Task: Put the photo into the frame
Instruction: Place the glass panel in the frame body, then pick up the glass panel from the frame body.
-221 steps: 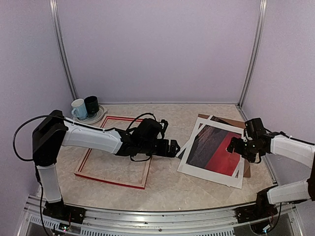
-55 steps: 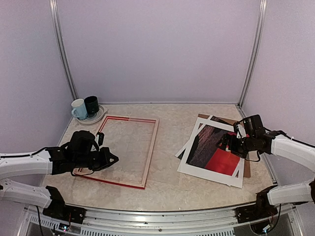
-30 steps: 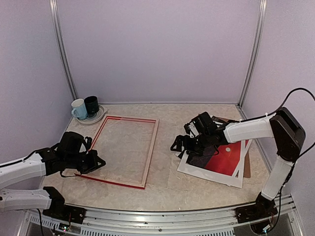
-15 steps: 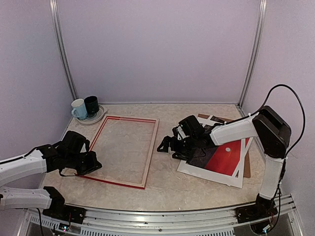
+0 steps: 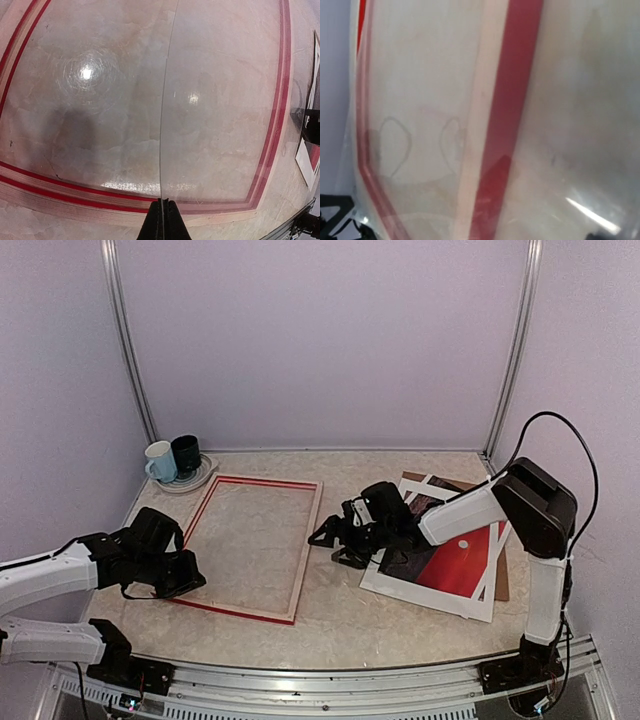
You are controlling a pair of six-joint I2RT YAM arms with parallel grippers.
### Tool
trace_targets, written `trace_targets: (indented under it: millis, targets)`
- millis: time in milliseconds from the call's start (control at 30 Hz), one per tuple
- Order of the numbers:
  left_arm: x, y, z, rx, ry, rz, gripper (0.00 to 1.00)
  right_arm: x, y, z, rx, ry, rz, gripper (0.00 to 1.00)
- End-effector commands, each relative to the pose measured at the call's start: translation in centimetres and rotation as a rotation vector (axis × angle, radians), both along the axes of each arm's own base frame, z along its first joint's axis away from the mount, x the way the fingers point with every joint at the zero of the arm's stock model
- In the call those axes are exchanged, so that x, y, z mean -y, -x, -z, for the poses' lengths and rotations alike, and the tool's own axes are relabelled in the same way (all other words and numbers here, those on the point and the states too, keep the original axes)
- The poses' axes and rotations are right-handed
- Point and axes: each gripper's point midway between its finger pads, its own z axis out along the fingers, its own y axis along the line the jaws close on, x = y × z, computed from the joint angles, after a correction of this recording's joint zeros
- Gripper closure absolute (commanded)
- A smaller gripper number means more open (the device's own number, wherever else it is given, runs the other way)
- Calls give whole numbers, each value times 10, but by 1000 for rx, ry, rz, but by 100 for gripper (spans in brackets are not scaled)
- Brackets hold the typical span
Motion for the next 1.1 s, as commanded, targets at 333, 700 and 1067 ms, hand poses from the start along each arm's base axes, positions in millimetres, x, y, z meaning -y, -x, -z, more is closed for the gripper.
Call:
trace_targets:
  millis: [333,700,1067]
  targets:
    - [-4,-8,-15,31,-1,-38,64,-1,21,31,-69,-44,-27,44]
    - [-21,-21,-57,145,-31,-117,1,-6,20,25,-34,-98,-45,56]
    - [-45,-84,-76,256,-32,-215,1,-9,20,12,11,-132,-71,66]
